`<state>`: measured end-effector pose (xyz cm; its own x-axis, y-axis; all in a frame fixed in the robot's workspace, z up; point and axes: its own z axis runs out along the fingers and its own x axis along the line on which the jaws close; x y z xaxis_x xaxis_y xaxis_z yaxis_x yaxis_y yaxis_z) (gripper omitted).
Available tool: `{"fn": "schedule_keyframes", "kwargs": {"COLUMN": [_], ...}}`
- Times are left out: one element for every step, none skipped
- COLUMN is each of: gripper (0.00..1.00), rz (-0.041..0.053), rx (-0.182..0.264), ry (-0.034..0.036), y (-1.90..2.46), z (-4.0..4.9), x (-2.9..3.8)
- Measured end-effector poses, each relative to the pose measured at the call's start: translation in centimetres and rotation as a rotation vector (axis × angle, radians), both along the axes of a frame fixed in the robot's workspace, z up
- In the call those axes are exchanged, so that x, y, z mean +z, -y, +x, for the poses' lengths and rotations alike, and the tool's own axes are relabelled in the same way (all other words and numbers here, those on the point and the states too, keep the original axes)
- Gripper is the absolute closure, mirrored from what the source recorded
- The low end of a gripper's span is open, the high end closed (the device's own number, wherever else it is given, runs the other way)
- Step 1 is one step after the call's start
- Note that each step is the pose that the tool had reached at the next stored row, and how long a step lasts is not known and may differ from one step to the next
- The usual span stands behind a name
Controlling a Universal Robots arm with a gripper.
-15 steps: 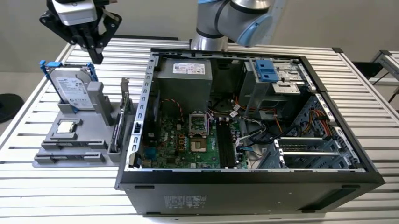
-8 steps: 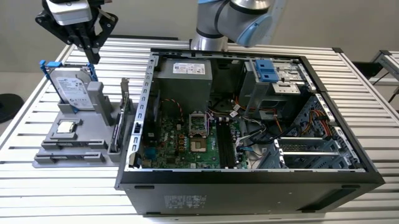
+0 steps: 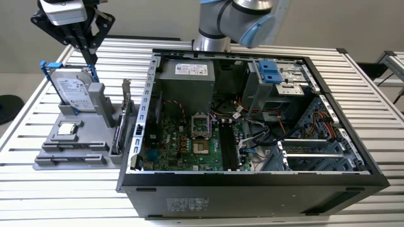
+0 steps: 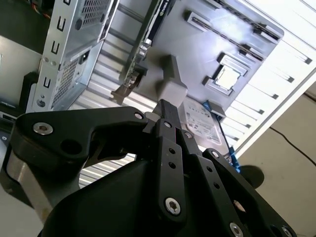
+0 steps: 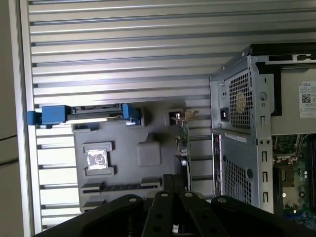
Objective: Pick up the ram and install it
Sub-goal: 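Reach for the ram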
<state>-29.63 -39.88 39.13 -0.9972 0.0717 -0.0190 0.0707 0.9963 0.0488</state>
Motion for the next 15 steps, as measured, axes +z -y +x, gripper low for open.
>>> {"fn": "schedule_keyframes", "kwargs": {"gripper": [1.0, 1.0, 1.0, 1.0, 1.0, 1.0, 1.0, 1.0, 1.0, 1.0, 1.0, 1.0, 1.0, 1.0, 1.0], "rz": [0.0, -0.0001, 0.0, 0.0, -0.0001, 0.0, 0.0, 0.0, 0.0, 0.0, 0.0, 0.0, 0.0, -0.0001, 0.0], "rx": [0.0, 0.0, 0.0, 0.0, 0.0, 0.0, 0.0, 0.0, 0.0, 0.0, 0.0, 0.0, 0.0, 0.0, 0.0], "ry": [0.0, -0.0001, 0.0, 0.0001, 0.0, 0.0, 0.0, 0.0, 0.0, 0.0, 0.0, 0.0, 0.0, -0.0001, 0.0], "y": [0.0, 0.0, 0.0, 0.0, 0.0, 0.0, 0.0, 0.0, 0.0, 0.0, 0.0, 0.0, 0.0, 0.0, 0.0], "z": [-0.1, -0.21, -0.31, -0.41, -0.51, -0.61, -0.71, -0.8, -0.89, -0.98, -1.07, -1.17, -1.25, -1.34, -1.42], "x": [0.0, 0.0, 0.0, -0.01, 0.0, 0.0, -0.01, 0.0, 0.0, 0.0, -0.01, 0.0, -0.01, 0.0, -0.01]}}
